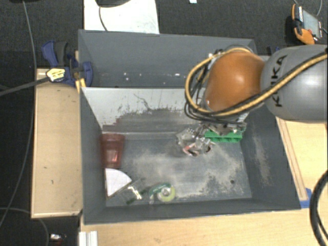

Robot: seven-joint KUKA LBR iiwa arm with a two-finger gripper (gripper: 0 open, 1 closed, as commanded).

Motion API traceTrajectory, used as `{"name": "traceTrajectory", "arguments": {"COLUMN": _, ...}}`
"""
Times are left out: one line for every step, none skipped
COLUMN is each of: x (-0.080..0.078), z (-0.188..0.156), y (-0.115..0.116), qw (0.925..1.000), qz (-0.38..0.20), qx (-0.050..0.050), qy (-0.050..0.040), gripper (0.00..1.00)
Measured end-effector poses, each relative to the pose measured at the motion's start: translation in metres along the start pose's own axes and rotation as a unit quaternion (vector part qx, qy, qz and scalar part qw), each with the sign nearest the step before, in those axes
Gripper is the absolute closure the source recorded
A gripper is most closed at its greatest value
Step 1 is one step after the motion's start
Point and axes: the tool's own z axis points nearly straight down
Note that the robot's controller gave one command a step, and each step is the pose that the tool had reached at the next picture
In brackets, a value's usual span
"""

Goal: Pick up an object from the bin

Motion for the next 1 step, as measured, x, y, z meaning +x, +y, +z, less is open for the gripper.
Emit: {"name": "traceTrajectory", "arguments": {"x": -0.0013, "z": -0.0225, "y": -0.0011, "qw": 1.0, "qz": 0.001, "qx": 0.001, "qy": -0.0013, "gripper": 1.0}}
